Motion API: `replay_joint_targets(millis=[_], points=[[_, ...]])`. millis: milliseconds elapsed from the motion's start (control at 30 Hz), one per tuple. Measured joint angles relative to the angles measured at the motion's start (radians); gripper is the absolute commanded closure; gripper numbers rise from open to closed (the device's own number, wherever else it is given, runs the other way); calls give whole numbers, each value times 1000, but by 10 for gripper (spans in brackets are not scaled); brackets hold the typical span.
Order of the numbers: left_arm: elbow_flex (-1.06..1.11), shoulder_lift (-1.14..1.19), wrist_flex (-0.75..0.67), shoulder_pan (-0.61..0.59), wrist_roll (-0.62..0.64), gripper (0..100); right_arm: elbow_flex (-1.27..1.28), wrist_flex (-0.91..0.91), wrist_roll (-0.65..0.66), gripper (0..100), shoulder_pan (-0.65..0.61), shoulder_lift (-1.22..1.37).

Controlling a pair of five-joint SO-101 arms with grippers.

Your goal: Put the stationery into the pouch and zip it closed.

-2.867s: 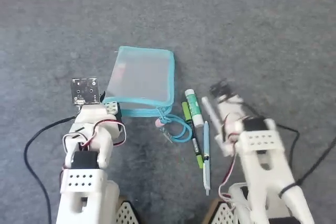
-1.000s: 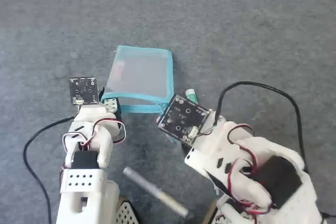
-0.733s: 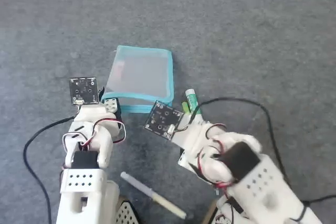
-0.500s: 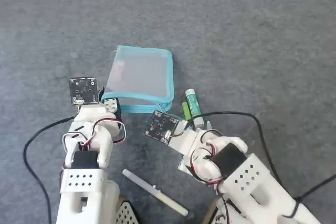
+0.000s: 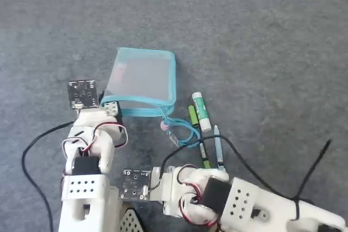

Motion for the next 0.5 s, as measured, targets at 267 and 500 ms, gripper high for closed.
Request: replay_joint_targets(millis=[267, 500], points=[[0, 0, 0, -68, 0, 988, 106, -107, -37, 913, -3, 2], [0, 0, 0, -80, 0, 988, 124, -115, -74, 913, -41, 2]])
